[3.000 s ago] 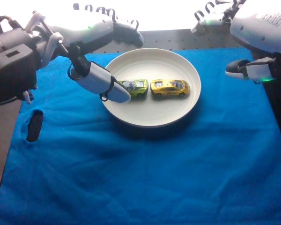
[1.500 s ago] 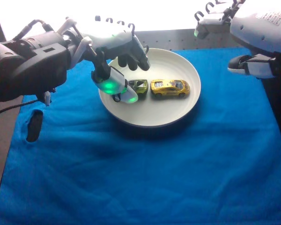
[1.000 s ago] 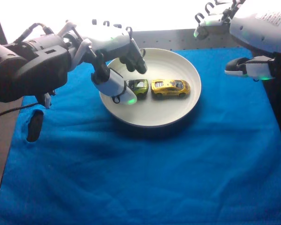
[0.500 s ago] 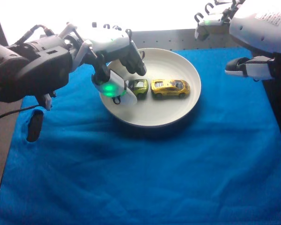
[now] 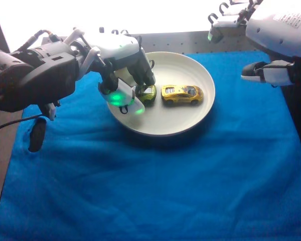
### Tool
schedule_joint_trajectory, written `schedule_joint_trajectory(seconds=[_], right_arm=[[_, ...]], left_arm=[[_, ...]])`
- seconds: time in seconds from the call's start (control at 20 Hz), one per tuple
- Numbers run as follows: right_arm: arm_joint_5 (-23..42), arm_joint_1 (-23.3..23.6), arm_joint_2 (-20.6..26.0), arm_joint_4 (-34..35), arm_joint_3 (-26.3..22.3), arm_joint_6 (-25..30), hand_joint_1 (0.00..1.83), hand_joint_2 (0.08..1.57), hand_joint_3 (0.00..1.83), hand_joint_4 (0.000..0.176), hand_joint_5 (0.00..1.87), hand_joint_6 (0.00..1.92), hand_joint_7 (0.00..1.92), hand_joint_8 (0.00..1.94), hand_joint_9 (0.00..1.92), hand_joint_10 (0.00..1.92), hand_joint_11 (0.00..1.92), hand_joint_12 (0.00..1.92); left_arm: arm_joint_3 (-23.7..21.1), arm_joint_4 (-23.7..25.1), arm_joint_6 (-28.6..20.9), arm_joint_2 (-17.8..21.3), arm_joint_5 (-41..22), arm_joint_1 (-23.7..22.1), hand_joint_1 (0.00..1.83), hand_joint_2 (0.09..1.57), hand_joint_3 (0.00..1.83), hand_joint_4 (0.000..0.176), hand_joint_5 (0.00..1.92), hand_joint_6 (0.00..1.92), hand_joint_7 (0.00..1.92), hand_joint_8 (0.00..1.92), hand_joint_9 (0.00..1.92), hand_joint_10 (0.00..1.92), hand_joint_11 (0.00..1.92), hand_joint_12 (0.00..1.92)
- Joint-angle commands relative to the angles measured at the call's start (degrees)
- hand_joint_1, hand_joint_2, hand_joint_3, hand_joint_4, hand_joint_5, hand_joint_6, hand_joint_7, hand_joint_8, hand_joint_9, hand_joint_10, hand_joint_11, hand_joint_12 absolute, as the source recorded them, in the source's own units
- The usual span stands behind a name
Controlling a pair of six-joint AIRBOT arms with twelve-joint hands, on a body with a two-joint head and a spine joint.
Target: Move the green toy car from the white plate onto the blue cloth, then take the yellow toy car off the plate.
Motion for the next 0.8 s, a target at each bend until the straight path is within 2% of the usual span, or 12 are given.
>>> schedule_joint_trajectory(seconds=[0.0,0.05,0.1,0.15,0.25,0.35,0.4,0.55,0.6,0.65,0.7,0.75], right_arm=[[7.18,0.95,0.07,0.14,-0.13,-0.35,1.13,0.99,0.0,0.0,0.53,0.64,0.6,0.78,0.45,1.18,0.17,1.79],[7.19,0.95,0.07,0.14,-0.13,-0.35,1.14,1.0,0.0,0.0,0.51,0.66,0.59,0.8,0.44,1.21,0.16,1.79],[7.19,0.95,0.07,0.15,-0.14,-0.34,1.13,1.0,0.0,0.0,0.51,0.67,0.58,0.81,0.43,1.22,0.16,1.79],[7.21,0.95,0.07,0.15,-0.14,-0.34,1.12,1.0,0.0,0.0,0.5,0.66,0.57,0.81,0.43,1.22,0.15,1.79],[7.22,0.95,0.1,0.15,-0.19,-0.34,1.09,1.0,0.0,0.0,0.49,0.65,0.56,0.81,0.41,1.21,0.11,1.78],[7.28,0.95,0.12,0.17,-0.2,-0.34,1.12,1.0,0.0,0.0,0.51,0.57,0.55,0.86,0.39,1.27,0.11,1.81],[7.31,0.95,0.12,0.19,-0.2,-0.34,1.11,1.0,0.0,0.0,0.52,0.56,0.54,0.86,0.38,1.27,0.09,1.82],[7.45,0.94,0.23,0.2,-0.31,-0.34,1.09,1.01,0.0,0.0,0.5,0.53,0.56,0.83,0.39,1.27,0.08,1.83],[7.46,0.94,0.24,0.21,-0.32,-0.34,1.09,1.01,0.0,0.0,0.5,0.55,0.57,0.83,0.4,1.24,0.09,1.83],[7.46,0.94,0.27,0.25,-0.35,-0.34,1.09,1.01,0.0,0.0,0.5,0.55,0.57,0.83,0.4,1.24,0.09,1.83],[7.47,0.94,0.31,0.29,-0.38,-0.34,1.1,1.01,0.0,0.0,0.5,0.56,0.58,0.84,0.42,1.24,0.11,1.84],[7.47,0.94,0.33,0.31,-0.41,-0.34,1.11,1.01,0.0,0.0,0.47,0.6,0.56,0.85,0.4,1.25,0.1,1.82]], left_arm=[[0.12,-0.06,0.0,-0.34,-5.76,-0.23,1.13,1.06,0.01,0.0,1.02,0.72,1.0,0.28,0.58,0.96,0.0,1.6],[0.08,-0.07,0.0,-0.31,-5.88,-0.23,1.23,1.1,0.0,0.0,0.99,0.79,1.02,0.96,0.68,1.21,0.18,1.79],[0.03,-0.13,0.0,-0.27,-5.99,-0.23,1.23,1.12,0.0,0.0,0.95,0.88,0.96,1.18,0.65,1.31,0.15,1.81],[-0.03,-0.26,0.0,-0.2,-6.14,-0.23,1.22,1.13,0.0,0.0,0.94,0.95,0.95,1.19,0.66,1.24,0.11,1.71],[-0.52,-0.32,0.0,0.13,-6.86,-0.22,1.21,1.13,0.0,0.023,0.94,1.05,0.96,1.08,0.71,0.99,0.1,1.58],[-0.81,-0.55,0.0,0.46,-7.48,-0.22,1.21,1.13,0.0,0.02,0.94,1.04,0.96,1.09,0.73,0.97,0.07,1.58],[-1.05,-0.67,0.0,0.69,-7.85,-0.22,1.21,1.14,0.0,0.0,0.92,1.04,0.97,1.12,0.74,1.02,0.15,1.63],[-3.15,-0.76,0.0,2.4,-10.25,-0.22,1.2,1.15,0.0,0.012,0.88,1.12,0.95,1.12,0.68,1.05,0.05,1.67],[-4.06,-0.73,0.02,3.19,-11.19,-0.21,1.23,1.14,0.0,0.0,0.89,1.0,0.98,1.18,0.84,1.19,0.48,1.76],[-4.92,-0.67,0.03,3.95,-11.96,-0.21,1.23,1.14,0.0,0.0,0.89,1.0,0.98,1.18,0.84,1.19,0.48,1.76],[-6.21,-0.42,0.03,5.2,-13.05,-0.19,1.24,1.14,0.0,0.0,0.89,0.99,0.98,1.2,0.89,1.28,0.67,1.78],[-7.81,-0.05,0.04,6.54,-14.35,-0.07,1.34,1.15,0.0,0.0,0.85,1.03,0.95,1.09,0.83,1.43,0.65,1.75]])
